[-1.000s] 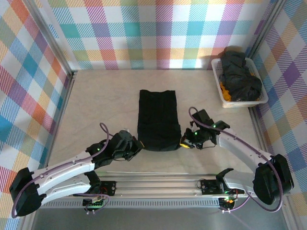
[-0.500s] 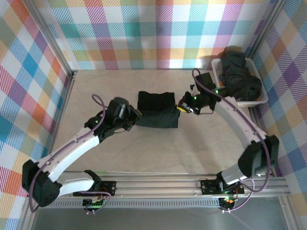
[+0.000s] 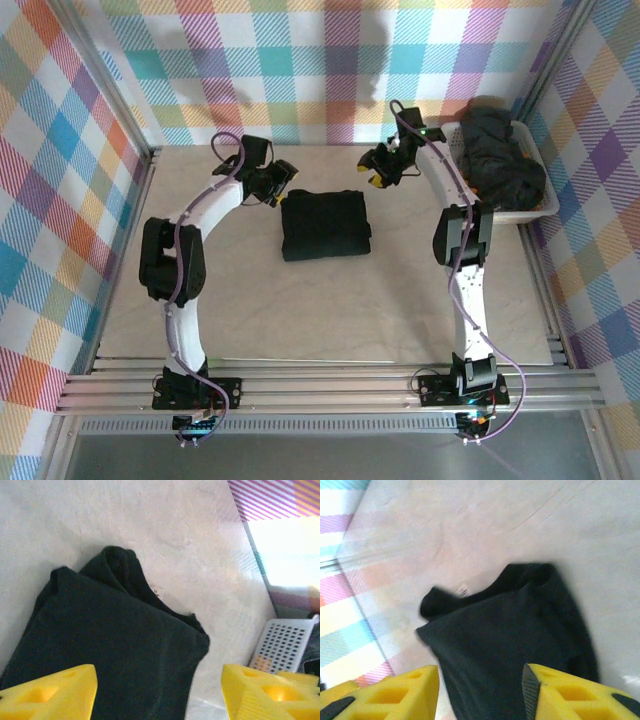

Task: Fold and stack the t-shirts

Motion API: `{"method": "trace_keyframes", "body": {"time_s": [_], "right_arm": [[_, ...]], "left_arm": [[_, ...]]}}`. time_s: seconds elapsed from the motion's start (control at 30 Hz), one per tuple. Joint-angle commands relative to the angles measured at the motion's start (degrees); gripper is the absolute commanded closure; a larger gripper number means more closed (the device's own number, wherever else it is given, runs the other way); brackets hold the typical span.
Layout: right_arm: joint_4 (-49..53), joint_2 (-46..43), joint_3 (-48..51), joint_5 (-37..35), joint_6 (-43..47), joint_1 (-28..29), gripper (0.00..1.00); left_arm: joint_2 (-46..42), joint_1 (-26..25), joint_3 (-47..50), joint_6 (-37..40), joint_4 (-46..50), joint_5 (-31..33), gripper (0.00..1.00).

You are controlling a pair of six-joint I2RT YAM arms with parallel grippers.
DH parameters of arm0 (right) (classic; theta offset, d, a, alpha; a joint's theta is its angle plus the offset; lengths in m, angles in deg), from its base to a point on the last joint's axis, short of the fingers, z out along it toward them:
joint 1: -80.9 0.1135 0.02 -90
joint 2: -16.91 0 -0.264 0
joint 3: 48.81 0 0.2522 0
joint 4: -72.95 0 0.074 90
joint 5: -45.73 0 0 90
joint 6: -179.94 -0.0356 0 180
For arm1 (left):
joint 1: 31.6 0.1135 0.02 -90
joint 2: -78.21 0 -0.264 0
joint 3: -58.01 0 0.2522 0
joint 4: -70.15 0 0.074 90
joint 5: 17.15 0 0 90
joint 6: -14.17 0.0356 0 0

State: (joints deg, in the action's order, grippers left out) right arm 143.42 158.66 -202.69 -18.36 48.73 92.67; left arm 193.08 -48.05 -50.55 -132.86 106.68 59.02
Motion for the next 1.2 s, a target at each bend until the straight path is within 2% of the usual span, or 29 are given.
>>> {"method": "trace_keyframes", "body": {"time_s": [0.0, 0.03, 0.1, 0.17, 0.23, 0.27, 0.37, 0.47, 0.57, 0.67, 0.8, 0.9, 1.03, 1.17], "right_arm": [[6.15, -8.27, 1.6, -2.74, 5.26, 0.32, 0.51], [1.27, -13.92, 10.08, -2.91, 5.66, 0.81, 0.51], [-11.96, -26.49, 29.01, -1.38, 4.99, 1.15, 0.5], [-23.96, -39.03, 46.97, 0.6, 3.39, 1.21, 0.5], [-34.81, -50.35, 61.59, 2.51, 2.75, 1.85, 0.49], [-39.52, -55.9, 68.6, 2.77, 2.63, 2.64, 0.47], [-47.36, -68.81, 83.2, 2.71, 1.96, 4.72, 0.41], [-53.31, -77.41, 93.01, 3.61, -2.42, 4.84, 0.38], [-55.73, -82.45, 97.19, 4.72, -5.62, 4.84, 0.37], [-52.59, -84.35, 96.54, 4.76, -5.13, 4.84, 0.36], [-50.74, -84.19, 95.18, 5.7, -4.53, 4.84, 0.36], [-51.42, -84.24, 95.56, 5.81, -5.17, 4.79, 0.37], [-52.24, -84.1, 96.81, 6.31, -5.92, 4.84, 0.37], [-51.36, -84.23, 97.04, 6.15, -5.93, 4.83, 0.38]], "left_arm": [[-7.28, -1.98, 2.98, 3.93, 1.6, -1.34, 0.31], [-10.64, -2.74, 7.54, 3.07, 0.14, -1.05, 0.31], [-16.78, -5.18, 16.37, -0.58, -2.56, -0.23, 0.39], [-22.1, -8.9, 25.61, -5.52, -6.34, 0.75, 0.44], [-26.44, -14.17, 33.57, -12.78, -13.11, 3.71, 0.45], [-27.72, -17.66, 36.71, -16.74, -16.54, 6.06, 0.44], [-27.76, -26.35, 40.28, -25.75, -20.06, 14.86, 0.21], [-24.71, -30.86, 42.47, -33.84, -28.07, 22.58, 0.17], [-19.18, -31.79, 42.78, -40.08, -36.65, 25.96, 0.14], [-13.58, -31.8, 42.29, -43.37, -43.48, 28.11, 0.13], [-8.42, -31.89, 41.0, -45.79, -47.81, 30.8, 0.12], [-5.65, -30.96, 39.19, -45.57, -48.25, 31.75, 0.16], [-2.22, -29.08, 37.03, -45.08, -49.23, 31.1, 0.29], [0.01, -26.68, 36.86, -46.59, -50.0, 31.12, 0.6]]}}
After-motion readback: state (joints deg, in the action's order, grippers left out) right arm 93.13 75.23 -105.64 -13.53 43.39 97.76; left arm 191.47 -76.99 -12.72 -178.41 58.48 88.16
